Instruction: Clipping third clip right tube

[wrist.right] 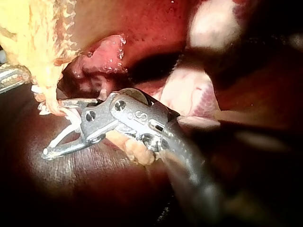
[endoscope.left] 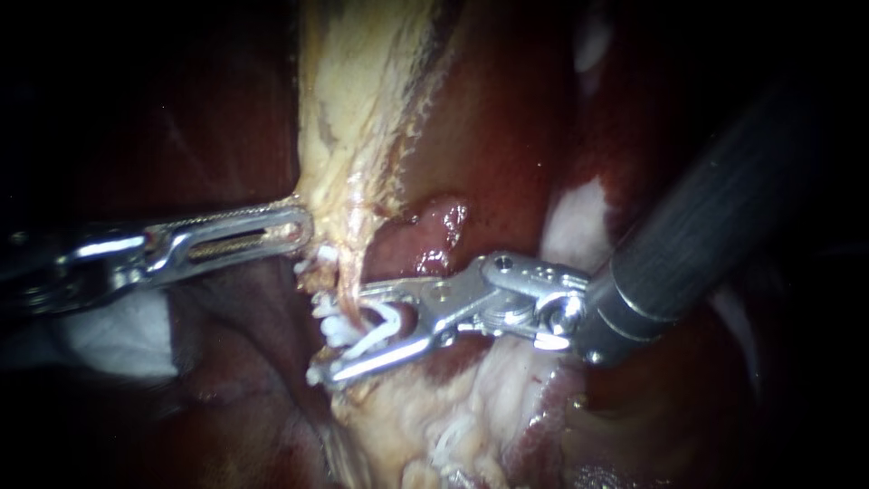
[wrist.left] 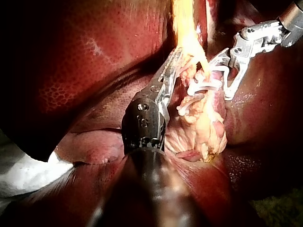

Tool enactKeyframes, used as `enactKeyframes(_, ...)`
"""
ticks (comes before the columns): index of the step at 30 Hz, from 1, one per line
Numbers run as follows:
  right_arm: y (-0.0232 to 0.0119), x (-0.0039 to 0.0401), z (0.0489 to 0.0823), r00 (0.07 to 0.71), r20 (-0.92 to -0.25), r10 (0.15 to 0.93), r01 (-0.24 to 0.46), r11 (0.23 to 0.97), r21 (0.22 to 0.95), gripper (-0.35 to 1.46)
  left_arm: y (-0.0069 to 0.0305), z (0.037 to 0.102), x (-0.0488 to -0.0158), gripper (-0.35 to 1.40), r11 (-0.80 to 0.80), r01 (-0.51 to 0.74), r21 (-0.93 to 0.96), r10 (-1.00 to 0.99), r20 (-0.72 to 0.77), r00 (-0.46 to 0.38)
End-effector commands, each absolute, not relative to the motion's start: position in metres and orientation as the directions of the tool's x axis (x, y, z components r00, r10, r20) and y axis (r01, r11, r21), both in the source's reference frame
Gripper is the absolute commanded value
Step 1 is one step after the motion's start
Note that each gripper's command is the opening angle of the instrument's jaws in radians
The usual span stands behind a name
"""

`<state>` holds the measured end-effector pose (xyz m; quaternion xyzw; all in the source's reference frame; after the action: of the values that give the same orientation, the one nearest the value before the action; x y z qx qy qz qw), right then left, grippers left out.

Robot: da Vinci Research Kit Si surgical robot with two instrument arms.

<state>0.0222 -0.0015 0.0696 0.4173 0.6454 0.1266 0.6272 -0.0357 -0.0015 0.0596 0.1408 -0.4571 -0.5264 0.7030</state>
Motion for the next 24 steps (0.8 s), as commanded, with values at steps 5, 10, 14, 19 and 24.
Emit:
enactKeyframes(5,-0.0002,0.022,0.0688,0.11,-0.696,0.71,0.375,0.619,0.691,0.57,-0.0015,0.0596,-0.0358,-0.35,0.406,0.613,0.678,-0.869,0.493,0.031)
enactKeyframes(10,0.0006,0.0219,0.0684,0.101,-0.691,0.716,0.364,0.62,0.695,0.57,-0.0016,0.0597,-0.0358,-0.35,0.407,0.611,0.679,-0.87,0.493,0.031)
enactKeyframes(14,0.0009,0.022,0.0682,0.099,-0.689,0.718,0.358,0.621,0.698,0.56,-0.0016,0.0598,-0.0358,-0.35,0.407,0.611,0.679,-0.869,0.493,0.031)
enactKeyframes(19,0.0013,0.0222,0.0683,0.101,-0.675,0.731,0.345,0.611,0.713,0.55,-0.0016,0.0599,-0.036,-0.35,0.407,0.612,0.678,-0.869,0.494,0.031)
enactKeyframes(24,0.0017,0.0226,0.0684,0.105,-0.652,0.751,0.325,0.593,0.736,0.53,-0.0017,0.0601,-0.0361,-0.35,0.408,0.612,0.678,-0.87,0.491,0.036)
